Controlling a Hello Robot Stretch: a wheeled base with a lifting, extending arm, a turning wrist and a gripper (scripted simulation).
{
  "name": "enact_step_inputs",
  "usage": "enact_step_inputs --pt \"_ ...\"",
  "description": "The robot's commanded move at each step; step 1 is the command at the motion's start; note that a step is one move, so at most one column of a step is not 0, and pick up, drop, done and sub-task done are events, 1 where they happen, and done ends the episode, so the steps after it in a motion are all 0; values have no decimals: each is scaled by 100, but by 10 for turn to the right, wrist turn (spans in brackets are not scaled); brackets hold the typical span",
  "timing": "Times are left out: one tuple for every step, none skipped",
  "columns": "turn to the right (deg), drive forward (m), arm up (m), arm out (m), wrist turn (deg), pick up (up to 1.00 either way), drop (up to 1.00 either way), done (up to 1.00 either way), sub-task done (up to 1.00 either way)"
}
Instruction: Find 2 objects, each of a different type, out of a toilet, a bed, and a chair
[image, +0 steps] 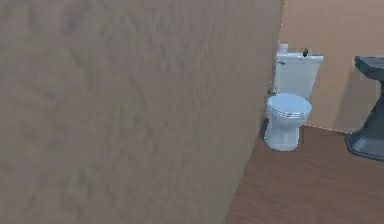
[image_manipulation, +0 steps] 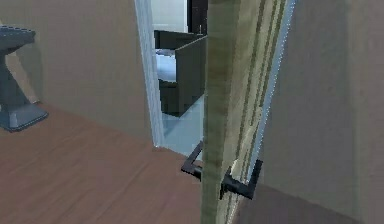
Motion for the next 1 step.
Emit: enact_step_inputs --pt "0 5 0 0 0 0 0 0 0"
